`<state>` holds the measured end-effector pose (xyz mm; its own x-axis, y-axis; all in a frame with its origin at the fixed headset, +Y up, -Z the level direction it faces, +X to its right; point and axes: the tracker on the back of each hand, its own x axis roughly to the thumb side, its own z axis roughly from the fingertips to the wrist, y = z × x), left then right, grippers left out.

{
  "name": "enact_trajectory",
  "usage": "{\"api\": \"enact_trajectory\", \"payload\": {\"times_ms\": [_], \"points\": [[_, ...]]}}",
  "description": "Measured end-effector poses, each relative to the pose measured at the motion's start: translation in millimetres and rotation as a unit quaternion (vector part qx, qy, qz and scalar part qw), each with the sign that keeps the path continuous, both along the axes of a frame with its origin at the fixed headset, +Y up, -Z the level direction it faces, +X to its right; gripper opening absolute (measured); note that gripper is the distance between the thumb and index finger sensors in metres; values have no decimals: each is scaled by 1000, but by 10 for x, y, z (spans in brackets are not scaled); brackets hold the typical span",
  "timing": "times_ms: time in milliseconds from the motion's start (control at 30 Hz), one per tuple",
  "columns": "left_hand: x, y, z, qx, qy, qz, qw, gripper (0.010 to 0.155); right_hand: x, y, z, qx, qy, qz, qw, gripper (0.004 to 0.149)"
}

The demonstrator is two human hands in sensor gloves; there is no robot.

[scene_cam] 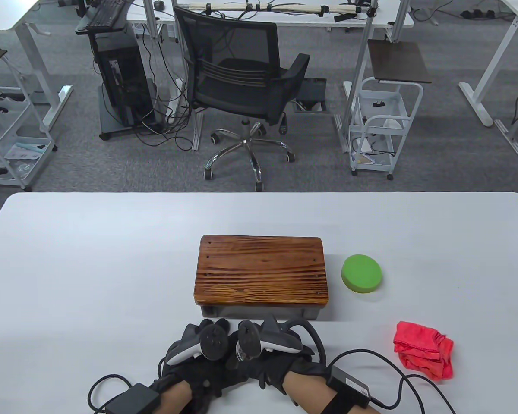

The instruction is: Dip and apply wood wax on stool

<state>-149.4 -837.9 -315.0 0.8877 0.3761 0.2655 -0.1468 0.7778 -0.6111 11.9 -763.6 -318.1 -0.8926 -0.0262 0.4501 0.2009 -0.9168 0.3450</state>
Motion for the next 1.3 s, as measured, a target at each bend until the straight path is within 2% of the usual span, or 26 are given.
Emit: {"api": "enact_trajectory", "payload": {"times_ms": [133, 233, 300, 467, 600, 733, 800, 867, 933, 1067, 1167, 1300], "points": [[-39, 45, 35, 21, 13, 17, 1000, 76, 74, 34, 11, -13, -7, -15, 1000, 73], [-92, 121, 94, 47, 19, 16, 999, 79, 186, 138, 69, -4, -1, -43, 999, 79], [-141, 199, 141, 45, 23, 16, 999, 85, 267, 244, 117, 6, 8, -72, 997, 85], [-296, 601, 306, 78, 31, 52, 995, 99, 574, 621, 277, 56, 30, -146, 987, 87], [-498, 1090, 484, 224, 34, 74, 971, 98, 962, 871, 383, 149, 9, -185, 971, 86], [-771, 1457, 502, 348, 65, 69, 933, 98, 1350, 916, 365, 202, -43, -219, 954, 87], [-929, 1552, 461, 375, 93, 65, 920, 98, 1534, 874, 336, 212, -72, -227, 948, 89], [-1094, 1574, 391, 376, 125, 64, 916, 100, 1711, 785, 292, 213, -101, -220, 947, 91], [-1251, 1500, 283, 351, 153, 44, 923, 103, 1864, 649, 234, 201, -129, -204, 949, 94], [-1464, 1159, 109, 289, 179, -2, 941, 109, 2040, 331, 143, 127, -169, -169, 963, 99], [-1525, 980, 23, 209, 178, -20, 961, 112, 2089, 192, 107, 58, -188, -160, 967, 101], [-1530, 928, 11, 217, 169, -9, 961, 112, 2104, 233, 153, 96, -190, -168, 963, 101]]}}
